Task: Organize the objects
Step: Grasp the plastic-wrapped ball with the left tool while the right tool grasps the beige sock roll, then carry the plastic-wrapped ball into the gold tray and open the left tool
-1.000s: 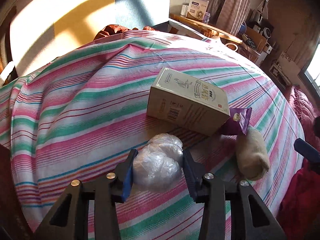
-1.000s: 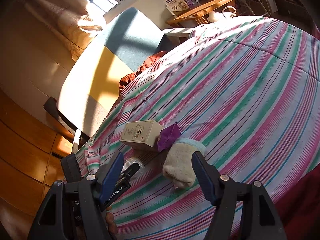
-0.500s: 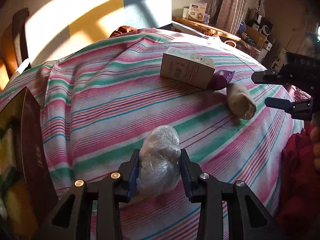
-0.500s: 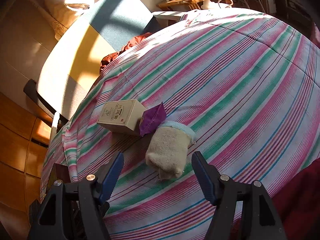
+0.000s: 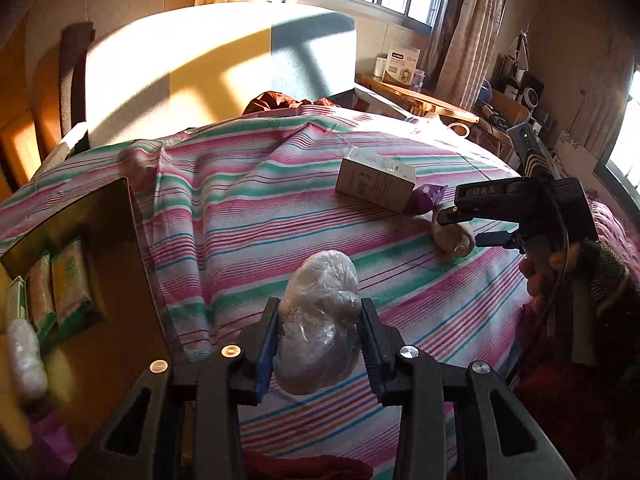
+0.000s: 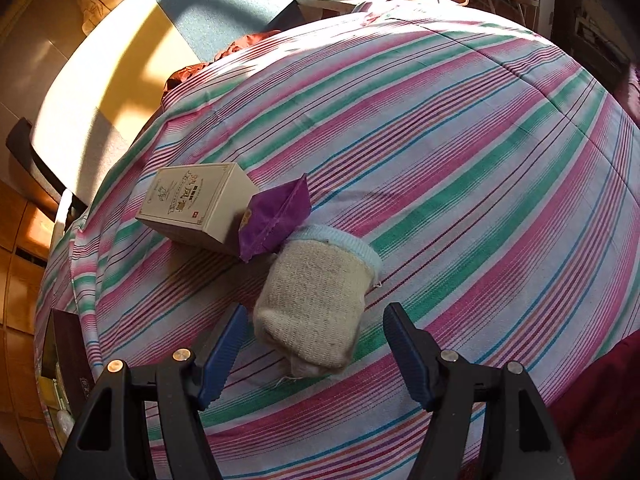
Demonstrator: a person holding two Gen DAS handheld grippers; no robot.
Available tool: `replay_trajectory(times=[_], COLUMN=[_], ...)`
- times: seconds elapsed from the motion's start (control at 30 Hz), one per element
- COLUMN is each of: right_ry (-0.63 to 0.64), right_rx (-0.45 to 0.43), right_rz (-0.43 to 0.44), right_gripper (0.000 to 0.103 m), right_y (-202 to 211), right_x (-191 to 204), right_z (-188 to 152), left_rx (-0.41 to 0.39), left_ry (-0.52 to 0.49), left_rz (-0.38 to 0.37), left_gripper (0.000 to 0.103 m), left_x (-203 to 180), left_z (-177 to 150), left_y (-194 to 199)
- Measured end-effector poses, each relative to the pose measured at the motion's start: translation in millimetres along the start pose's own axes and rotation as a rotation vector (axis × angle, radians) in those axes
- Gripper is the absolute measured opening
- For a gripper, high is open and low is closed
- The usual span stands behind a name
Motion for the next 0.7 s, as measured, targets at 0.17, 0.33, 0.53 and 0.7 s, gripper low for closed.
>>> replay_trajectory(times=[0.17, 0.33, 0.53, 0.7], right_ry=[0.053, 0.174, 0.184, 0.194], right_rx=[0.01, -0.037, -0.026, -0.006], right_rz=[-0.01, -0.061, -0.041, 0.005], right_gripper=[0.07, 0.053, 0.053, 0.053], right_y=[-9.4, -3.1, 3.1, 3.8], right_x=[11.0, 29.9, 27.8, 35.6], right_z=[2.6, -6.2, -13.6, -20.8], left_rx=[-0.058, -0.103, -0.135, -0.137], left_ry=[0.017, 0.047, 0.1, 0.141], left_rz=[0.061, 0.13, 0.201, 0.24], left_gripper=[0.038, 0.038, 0.038, 0.038], left_x=[13.3, 31.6, 55.2, 72.5], left_z=[0.2, -3.9, -12.3, -22.1], left_y=[34.4, 64.8, 90.6, 99.6])
Point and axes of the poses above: each gripper's, at about its wrist camera, not at the fingertips, and y roughly against the way its jaws point, x to its left, z to its top, the point moved 3 cm from there along -y, roughly the way its jaws point, and after that the axes turned 13 degrees about -z, right-handed, at the moved point
